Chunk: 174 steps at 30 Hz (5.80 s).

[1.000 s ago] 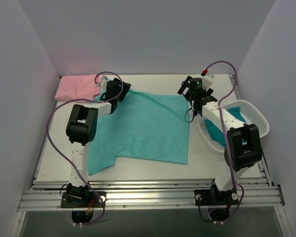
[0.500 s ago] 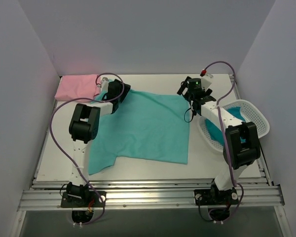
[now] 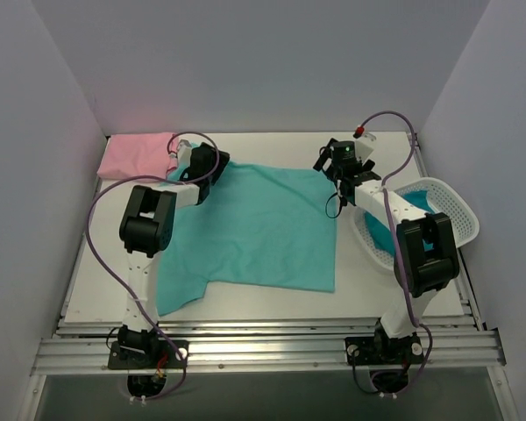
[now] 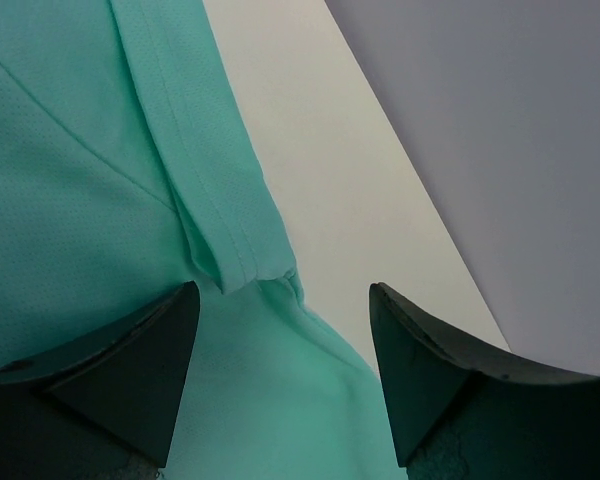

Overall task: Fold and stack the t-shirts
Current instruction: Flatten the tshirt out

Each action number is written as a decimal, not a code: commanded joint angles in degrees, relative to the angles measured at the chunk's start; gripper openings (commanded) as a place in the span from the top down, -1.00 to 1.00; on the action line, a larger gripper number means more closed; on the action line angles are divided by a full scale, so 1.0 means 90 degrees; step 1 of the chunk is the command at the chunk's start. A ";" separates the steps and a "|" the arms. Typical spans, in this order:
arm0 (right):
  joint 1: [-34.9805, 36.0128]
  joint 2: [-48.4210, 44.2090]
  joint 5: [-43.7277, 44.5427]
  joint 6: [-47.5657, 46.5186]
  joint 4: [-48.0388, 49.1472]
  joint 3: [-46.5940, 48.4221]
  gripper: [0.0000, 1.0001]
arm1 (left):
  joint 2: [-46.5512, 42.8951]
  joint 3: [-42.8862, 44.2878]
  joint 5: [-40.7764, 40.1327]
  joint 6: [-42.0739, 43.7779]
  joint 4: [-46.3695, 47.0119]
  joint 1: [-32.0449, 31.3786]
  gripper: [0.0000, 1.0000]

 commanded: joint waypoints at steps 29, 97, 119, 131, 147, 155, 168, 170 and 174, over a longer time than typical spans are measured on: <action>-0.0051 -0.0125 0.0097 -0.0107 0.0280 -0.0114 -0.79 | 0.2627 0.6116 0.1058 0.1256 -0.0115 0.0084 -0.70; -0.0196 0.2882 -0.1455 0.0557 0.0671 0.0472 1.00 | -0.6037 -0.6415 -0.0904 0.1686 -0.0408 0.0094 -0.76; 0.0788 0.0427 -0.0620 -0.0420 -0.0022 0.0709 -0.96 | -0.7011 -0.6717 -0.0914 0.1686 -0.0720 0.0104 -0.74; 0.2868 -0.3463 0.1991 0.1864 -0.2151 -0.2767 -0.95 | -0.8574 -0.8044 -0.0943 0.0954 -0.1287 -0.0383 -0.64; 0.3478 -0.0448 0.2677 0.5093 -0.5632 -0.1617 -1.00 | -0.7219 -0.8046 -0.1070 0.0817 -0.0555 -0.1537 -0.51; 0.1991 -0.1413 0.2187 0.4180 -0.3920 -0.2837 -0.94 | -0.6838 -0.7753 -0.1050 0.1022 -0.0418 -0.1576 -0.51; 0.1160 -0.3209 0.1230 0.2891 -0.2474 -0.3941 -0.91 | -0.6457 -0.7655 -0.1090 0.1090 -0.0174 -0.1576 -0.51; 0.1180 -0.3396 0.1249 0.2833 -0.2513 -0.3961 -0.92 | -0.6447 -0.7655 -0.1090 0.1090 -0.0144 -0.1576 -0.51; 0.1151 -0.3767 0.1591 0.2871 -0.2747 -0.3942 -0.93 | -0.6330 -0.7646 -0.1022 0.1071 0.0022 -0.1585 -0.51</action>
